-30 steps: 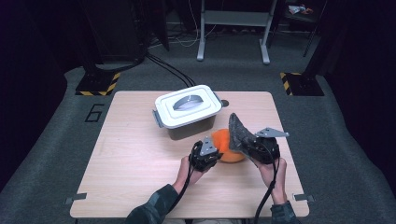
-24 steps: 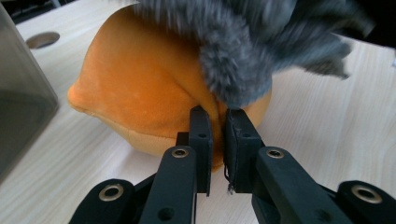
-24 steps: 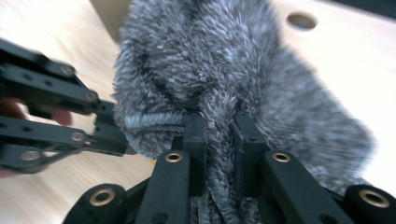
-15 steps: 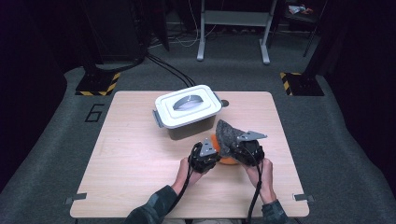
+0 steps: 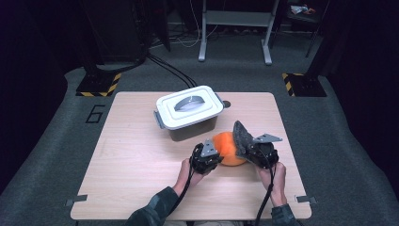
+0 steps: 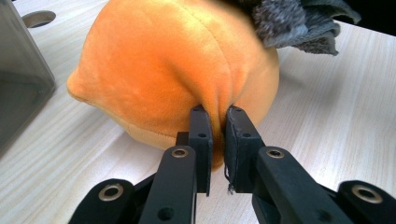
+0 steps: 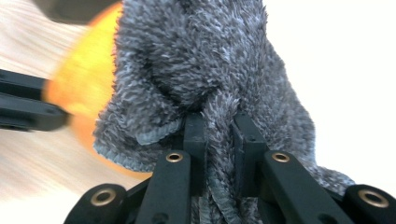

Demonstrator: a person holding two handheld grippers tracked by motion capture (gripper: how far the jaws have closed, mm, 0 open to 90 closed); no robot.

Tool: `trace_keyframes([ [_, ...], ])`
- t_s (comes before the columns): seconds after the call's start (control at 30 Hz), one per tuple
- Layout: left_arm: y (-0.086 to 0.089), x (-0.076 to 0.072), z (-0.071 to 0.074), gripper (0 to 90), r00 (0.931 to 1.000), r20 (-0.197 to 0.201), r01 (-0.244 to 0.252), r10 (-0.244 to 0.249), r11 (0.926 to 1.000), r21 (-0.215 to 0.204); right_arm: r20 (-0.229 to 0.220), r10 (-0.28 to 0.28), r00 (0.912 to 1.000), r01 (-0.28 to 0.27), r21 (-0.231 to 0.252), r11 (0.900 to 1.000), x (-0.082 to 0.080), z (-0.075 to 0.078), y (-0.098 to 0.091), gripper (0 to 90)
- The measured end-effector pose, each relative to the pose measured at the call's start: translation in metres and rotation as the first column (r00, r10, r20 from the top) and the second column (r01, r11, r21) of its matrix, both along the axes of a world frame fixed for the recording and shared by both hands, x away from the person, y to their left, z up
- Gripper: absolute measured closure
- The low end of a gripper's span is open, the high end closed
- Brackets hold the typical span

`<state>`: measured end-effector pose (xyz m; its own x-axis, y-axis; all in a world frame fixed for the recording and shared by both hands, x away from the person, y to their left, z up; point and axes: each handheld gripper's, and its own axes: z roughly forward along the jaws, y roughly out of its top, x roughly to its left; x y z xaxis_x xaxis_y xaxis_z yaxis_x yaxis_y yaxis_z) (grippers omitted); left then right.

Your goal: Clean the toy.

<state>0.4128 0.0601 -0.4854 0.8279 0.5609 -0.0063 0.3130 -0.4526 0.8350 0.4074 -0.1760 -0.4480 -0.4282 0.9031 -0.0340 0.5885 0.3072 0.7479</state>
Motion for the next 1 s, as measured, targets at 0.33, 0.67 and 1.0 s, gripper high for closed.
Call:
trace_keyframes([
  [0.33,0.001,0.001,-0.001,82.3,0.9999,-0.011,-0.004,0.004,0.9999,-0.009,-0.124,-0.103,0.9870,0.107,0.026,0.9940,0.016,-0.034,-0.030,78.5],
  [0.67,0.005,0.005,-0.001,82.2,0.9998,-0.020,0.001,-0.002,0.9998,-0.018,-0.061,-0.101,0.9930,0.103,0.033,0.9941,-0.002,-0.010,-0.044,78.5],
  [1.0,0.003,0.005,-0.001,81.8,0.9999,-0.016,0.000,0.000,0.9998,-0.020,0.030,0.036,0.9989,-0.038,0.053,0.9979,-0.015,0.034,-0.011,78.4],
])
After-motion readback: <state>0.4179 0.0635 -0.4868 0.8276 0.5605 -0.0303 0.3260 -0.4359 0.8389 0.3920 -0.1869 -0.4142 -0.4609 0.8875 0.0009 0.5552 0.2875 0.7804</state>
